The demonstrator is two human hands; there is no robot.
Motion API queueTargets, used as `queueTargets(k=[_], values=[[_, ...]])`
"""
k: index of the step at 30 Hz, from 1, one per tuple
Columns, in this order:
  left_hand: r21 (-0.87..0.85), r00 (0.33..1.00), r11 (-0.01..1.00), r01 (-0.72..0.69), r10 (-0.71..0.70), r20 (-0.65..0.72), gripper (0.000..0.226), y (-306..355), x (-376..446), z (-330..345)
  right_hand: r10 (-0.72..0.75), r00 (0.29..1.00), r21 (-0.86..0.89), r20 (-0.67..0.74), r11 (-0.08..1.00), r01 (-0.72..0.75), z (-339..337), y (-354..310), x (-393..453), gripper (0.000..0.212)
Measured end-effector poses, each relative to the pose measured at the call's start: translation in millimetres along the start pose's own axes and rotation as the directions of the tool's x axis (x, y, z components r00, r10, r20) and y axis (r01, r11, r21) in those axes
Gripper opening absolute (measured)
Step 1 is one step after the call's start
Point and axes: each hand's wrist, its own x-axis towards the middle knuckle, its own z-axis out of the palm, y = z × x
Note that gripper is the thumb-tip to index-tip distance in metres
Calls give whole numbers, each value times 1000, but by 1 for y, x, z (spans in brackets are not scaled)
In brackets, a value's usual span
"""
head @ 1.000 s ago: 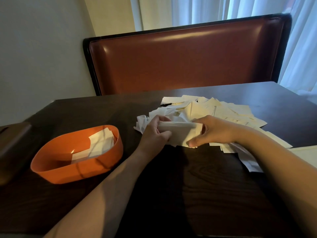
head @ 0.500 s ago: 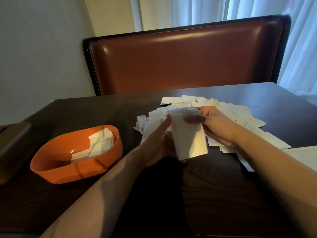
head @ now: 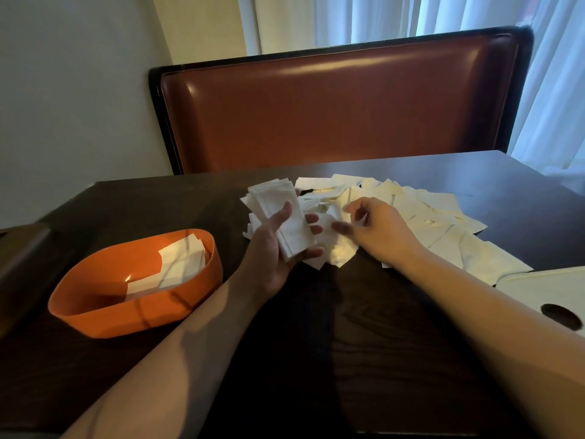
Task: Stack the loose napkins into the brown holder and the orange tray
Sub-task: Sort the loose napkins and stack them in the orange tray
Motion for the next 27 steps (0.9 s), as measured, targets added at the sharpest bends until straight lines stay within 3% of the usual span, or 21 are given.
queueTargets(k=[4, 9, 15, 17, 22, 27], values=[[4, 997, 998, -60, 60, -51, 34, 2, -1, 0, -15, 996, -122, 84, 992, 25, 9, -4, -1, 45], [30, 994, 998, -63, 65, -85, 35, 1, -1, 0, -16, 997, 41, 75, 999, 13, 14, -1, 3, 20], [52, 984, 993, -103, 110, -140, 32, 1, 1, -2, -21, 999, 142, -36, 990, 26, 18, 0, 5, 19], [61, 983, 993, -104, 113, -148, 31, 0, 2, -3, -18, 998, 127, -68, 992, 26, 22, -2, 6, 25], [78, 981, 992, -104, 115, -155, 30, 0, 2, -1, 0, 997, -37, -82, 999, -3, 37, 0, 10, 62], [87, 974, 989, -118, 132, -183, 34, -1, 2, 2, 39, 999, 83, -14, 996, -38, 33, -2, 13, 17]])
